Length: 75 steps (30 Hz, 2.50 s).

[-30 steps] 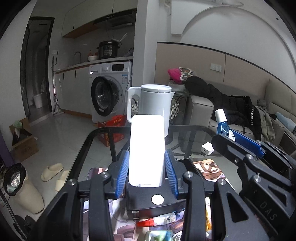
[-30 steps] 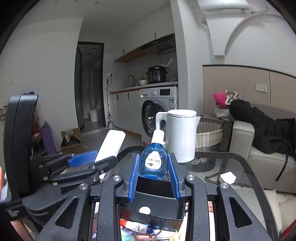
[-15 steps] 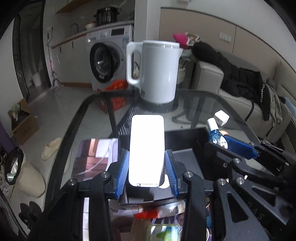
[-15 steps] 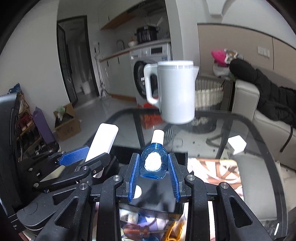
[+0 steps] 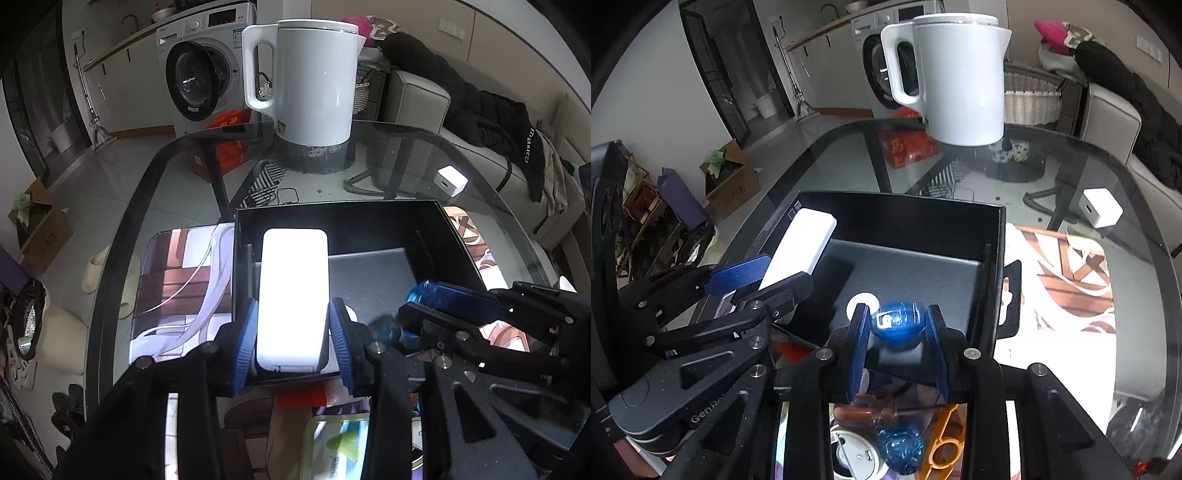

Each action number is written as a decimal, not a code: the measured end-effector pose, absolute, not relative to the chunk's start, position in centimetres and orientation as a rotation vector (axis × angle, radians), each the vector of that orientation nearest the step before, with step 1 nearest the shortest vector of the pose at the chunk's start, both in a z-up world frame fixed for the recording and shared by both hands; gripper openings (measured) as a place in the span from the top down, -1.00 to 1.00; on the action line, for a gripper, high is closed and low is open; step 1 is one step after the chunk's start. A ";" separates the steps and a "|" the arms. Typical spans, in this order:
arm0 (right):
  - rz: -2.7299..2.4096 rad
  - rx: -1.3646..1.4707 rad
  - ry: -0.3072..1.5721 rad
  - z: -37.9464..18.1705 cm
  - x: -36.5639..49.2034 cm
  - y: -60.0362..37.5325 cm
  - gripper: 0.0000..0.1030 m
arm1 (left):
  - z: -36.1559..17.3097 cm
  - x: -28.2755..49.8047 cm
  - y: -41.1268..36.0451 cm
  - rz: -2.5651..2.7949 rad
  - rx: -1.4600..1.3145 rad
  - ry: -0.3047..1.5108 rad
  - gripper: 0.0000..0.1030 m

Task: Organize rigid objects
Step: 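Open left gripper dropping block into box while right releases bottle inside, then move left gripper to green-white case while right moves to yellow clip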

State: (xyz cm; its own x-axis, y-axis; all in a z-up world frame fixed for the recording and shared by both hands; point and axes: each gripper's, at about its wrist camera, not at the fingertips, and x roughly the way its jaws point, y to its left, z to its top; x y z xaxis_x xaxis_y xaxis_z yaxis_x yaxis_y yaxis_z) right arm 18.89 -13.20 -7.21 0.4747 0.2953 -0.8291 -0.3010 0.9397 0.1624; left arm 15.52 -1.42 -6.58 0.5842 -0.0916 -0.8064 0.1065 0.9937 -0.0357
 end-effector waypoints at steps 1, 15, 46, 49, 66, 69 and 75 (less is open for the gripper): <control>0.364 -0.003 1.016 -7.3 18.9 -13.2 0.40 | -6.6 15.5 -1.4 -0.111 0.019 0.941 0.27; 0.364 -0.001 1.011 -6.8 18.4 -13.4 0.31 | -6.5 15.1 -1.2 -0.126 0.018 0.953 0.23; 0.390 -0.018 0.965 -3.0 11.4 -18.3 0.26 | -5.0 6.8 -2.3 -0.247 0.069 0.992 -0.17; 0.390 -0.025 1.052 -5.4 11.1 -18.8 0.26 | -6.9 6.8 -2.8 -0.248 0.096 1.055 -0.17; 0.338 -0.043 1.175 -11.0 12.2 -18.9 0.25 | -9.7 7.6 -2.7 -0.222 0.114 1.120 -0.29; 0.334 -0.046 1.176 -11.0 12.2 -18.5 0.26 | -10.0 7.6 -2.9 -0.230 0.119 1.128 -0.43; 0.322 -0.085 1.159 -11.1 12.5 -17.6 0.25 | -10.0 8.3 -2.3 -0.225 0.082 1.140 -0.19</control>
State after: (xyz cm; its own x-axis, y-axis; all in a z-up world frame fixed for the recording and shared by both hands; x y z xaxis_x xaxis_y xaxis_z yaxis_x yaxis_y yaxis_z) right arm 12.53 -17.59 -11.09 0.3600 0.2057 -0.9100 -0.2929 0.9510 0.0991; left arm 8.26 -2.27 -9.97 0.3978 -0.1356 -0.9074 0.2194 0.9744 -0.0494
